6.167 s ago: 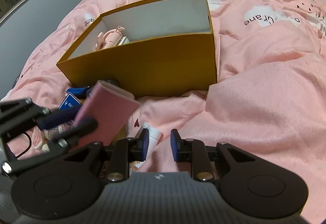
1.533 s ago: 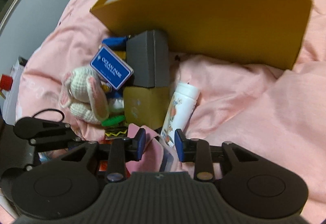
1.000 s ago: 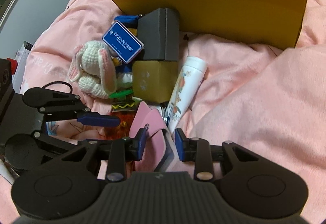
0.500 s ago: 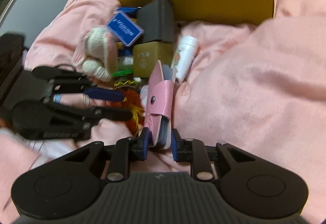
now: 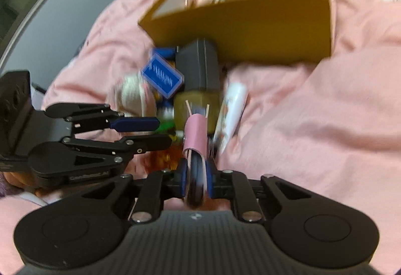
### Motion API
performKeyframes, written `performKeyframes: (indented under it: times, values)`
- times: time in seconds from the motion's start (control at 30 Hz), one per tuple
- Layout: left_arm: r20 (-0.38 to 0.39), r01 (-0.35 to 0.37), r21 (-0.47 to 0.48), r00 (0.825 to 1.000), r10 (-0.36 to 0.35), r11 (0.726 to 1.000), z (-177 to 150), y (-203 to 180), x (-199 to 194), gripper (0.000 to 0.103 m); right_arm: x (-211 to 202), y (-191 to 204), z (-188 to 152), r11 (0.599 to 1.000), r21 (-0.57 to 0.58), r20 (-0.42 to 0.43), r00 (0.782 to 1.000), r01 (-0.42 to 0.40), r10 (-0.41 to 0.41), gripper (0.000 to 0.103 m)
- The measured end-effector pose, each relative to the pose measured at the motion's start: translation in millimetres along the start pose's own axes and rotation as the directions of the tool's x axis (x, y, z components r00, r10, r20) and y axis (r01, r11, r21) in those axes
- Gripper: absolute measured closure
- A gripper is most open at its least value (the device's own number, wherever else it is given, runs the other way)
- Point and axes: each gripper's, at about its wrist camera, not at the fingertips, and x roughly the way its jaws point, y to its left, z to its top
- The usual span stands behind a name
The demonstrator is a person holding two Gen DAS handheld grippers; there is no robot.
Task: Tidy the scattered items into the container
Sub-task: 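Lift the card case with the right gripper while the left gripper grasps the dark grey box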
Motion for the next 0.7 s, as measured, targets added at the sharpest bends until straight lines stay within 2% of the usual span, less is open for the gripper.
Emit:
performKeyframes:
  times: [0.13,0.23,0.27,0.33,0.43,0.53,0.7]
  values:
    - [0.025,-0.029,-0.003,0.999,0.029,1.000,18.4,0.6,6.6,0.068,-15.2,-3.5,12.0,0.999,0.016,0.096,0.995,0.038,-0.039,0.086]
    - [0.039,-0.088,-0.005,0.995,0.088,0.996,30.5,-3.3,16.6,0.057,-19.0,-10.6,22.0,0.996,0.046,0.156,0.984,0.080,-0.086,0.086]
    - [0.049,-0.120,-0.003,0.992,0.120,0.993,34.4,-6.2,21.3,0.050,-19.3,-13.9,24.0,0.995,0.056,0.172,0.980,0.088,-0.096,0.086]
    - [0.060,-0.179,0.001,0.982,0.178,0.984,41.7,-10.2,30.1,0.048,-17.2,-20.3,27.9,0.992,0.080,0.196,0.975,0.095,-0.109,0.086]
    - [0.061,-0.281,0.001,0.958,0.280,0.960,49.7,-16.3,46.2,0.046,-12.9,-31.9,30.7,0.989,0.118,0.220,0.969,0.084,-0.109,0.086]
    - [0.051,-0.374,0.003,0.926,0.373,0.927,54.5,-20.4,63.1,0.046,-9.5,-44.7,30.6,0.986,0.153,0.244,0.965,0.057,-0.094,0.086]
    - [0.021,-0.450,0.033,0.893,0.450,0.892,56.1,-27.2,83.9,0.044,0.6,-65.7,28.0,0.976,0.217,0.240,0.969,0.011,-0.064,0.086]
